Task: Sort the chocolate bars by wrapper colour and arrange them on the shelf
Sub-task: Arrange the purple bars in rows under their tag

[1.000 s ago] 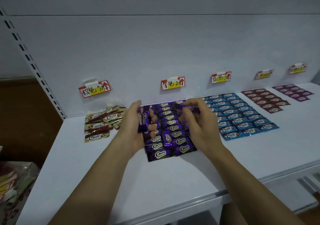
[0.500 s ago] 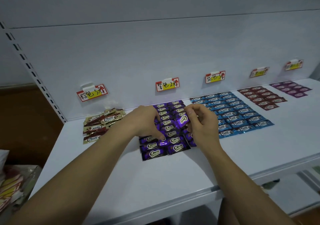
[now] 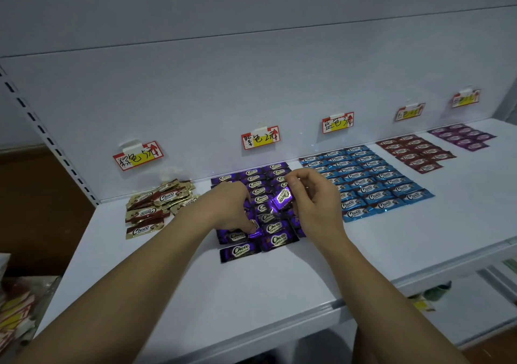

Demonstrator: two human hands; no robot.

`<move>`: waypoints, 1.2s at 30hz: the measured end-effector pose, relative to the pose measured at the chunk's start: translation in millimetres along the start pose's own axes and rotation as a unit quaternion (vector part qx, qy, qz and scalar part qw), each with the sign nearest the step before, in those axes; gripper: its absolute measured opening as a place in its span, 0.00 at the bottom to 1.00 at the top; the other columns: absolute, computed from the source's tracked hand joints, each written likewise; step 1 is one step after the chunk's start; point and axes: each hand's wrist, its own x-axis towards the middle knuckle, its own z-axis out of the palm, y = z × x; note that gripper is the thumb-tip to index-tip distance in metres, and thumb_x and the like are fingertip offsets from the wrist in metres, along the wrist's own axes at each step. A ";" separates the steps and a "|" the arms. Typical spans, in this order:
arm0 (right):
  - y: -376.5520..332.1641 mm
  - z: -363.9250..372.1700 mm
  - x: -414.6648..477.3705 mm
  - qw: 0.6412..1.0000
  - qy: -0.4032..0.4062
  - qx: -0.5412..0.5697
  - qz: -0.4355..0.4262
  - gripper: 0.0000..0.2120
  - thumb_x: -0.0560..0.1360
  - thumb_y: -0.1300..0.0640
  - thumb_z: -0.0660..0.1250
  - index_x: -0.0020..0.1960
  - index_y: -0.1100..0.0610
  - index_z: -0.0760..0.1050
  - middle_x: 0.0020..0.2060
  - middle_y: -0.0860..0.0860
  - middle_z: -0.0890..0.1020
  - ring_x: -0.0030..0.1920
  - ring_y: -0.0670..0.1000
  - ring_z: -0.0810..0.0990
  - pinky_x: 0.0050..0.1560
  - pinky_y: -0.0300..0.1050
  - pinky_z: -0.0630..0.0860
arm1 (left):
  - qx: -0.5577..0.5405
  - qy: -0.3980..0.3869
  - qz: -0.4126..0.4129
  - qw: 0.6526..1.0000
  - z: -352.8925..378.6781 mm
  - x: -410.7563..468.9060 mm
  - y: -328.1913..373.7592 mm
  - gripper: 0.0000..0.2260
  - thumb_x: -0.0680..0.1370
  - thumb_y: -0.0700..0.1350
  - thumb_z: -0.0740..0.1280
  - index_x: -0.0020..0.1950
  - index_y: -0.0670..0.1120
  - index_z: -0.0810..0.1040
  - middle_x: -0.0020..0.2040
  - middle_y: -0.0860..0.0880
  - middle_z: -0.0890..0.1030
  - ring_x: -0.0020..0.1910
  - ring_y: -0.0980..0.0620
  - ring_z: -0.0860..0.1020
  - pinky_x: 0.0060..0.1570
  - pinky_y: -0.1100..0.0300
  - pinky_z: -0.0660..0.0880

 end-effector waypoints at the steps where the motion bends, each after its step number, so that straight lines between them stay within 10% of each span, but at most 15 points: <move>1: 0.2 -0.2 0.1 1.000 0.000 0.002 0.000 0.06 0.82 0.56 0.66 0.51 0.57 0.79 0.34 0.44 0.82 0.32 0.42 0.79 0.31 0.32 0.71 | -0.006 -0.005 -0.003 1.000 0.0 0.2 0.0 0.25 0.67 0.57 0.80 0.56 0.46 0.78 0.50 0.50 0.80 0.47 0.50 0.78 0.46 0.53 0.78; 15: -3.4 -1.3 -1.8 1.000 -0.014 0.004 0.022 0.09 0.81 0.51 0.66 0.53 0.56 0.79 0.38 0.48 0.84 0.38 0.45 0.84 0.34 0.40 0.77 | -0.085 0.001 -0.006 0.996 1.0 -3.6 -7.6 0.11 0.77 0.50 0.72 0.50 0.43 0.82 0.41 0.48 0.81 0.37 0.52 0.79 0.31 0.60 0.72; 20: -9.8 -4.5 0.7 0.998 0.003 0.031 0.049 0.06 0.81 0.54 0.66 0.50 0.56 0.79 0.31 0.47 0.81 0.27 0.46 0.76 0.26 0.39 0.71 | -0.331 -0.032 -0.022 0.943 -19.2 -15.0 -20.2 0.06 0.78 0.43 0.72 0.46 0.41 0.81 0.26 0.49 0.72 0.23 0.52 0.67 0.23 0.63 0.64; 25: -18.4 -8.4 2.8 0.987 0.004 0.111 0.115 0.05 0.81 0.57 0.66 0.50 0.57 0.79 0.34 0.52 0.84 0.29 0.49 0.78 0.28 0.40 0.75 | -0.583 -0.064 -0.010 0.810 -40.2 -31.5 -41.9 0.09 0.71 0.41 0.75 0.43 0.46 0.75 0.34 0.48 0.69 0.24 0.55 0.59 0.22 0.65 0.58; 31: -26.9 -12.3 8.1 0.915 -0.007 0.310 0.257 0.10 0.84 0.60 0.60 0.51 0.59 0.79 0.38 0.53 0.85 0.41 0.52 0.84 0.40 0.44 0.83 | -0.849 -0.024 -0.052 0.526 -13.3 -36.1 -42.3 0.05 0.68 0.43 0.62 0.42 0.45 0.72 0.53 0.42 0.84 0.25 0.55 0.70 0.22 0.67 0.62; 36: -28.5 -26.1 8.0 0.887 -0.056 0.327 0.322 0.10 0.85 0.60 0.57 0.55 0.62 0.76 0.37 0.53 0.76 0.31 0.48 0.75 0.29 0.39 0.75 | -0.923 0.026 -0.090 0.373 5.8 -38.1 -35.9 0.17 0.67 0.41 0.63 0.54 0.38 0.76 0.46 0.42 0.85 0.45 0.41 0.86 0.34 0.58 0.83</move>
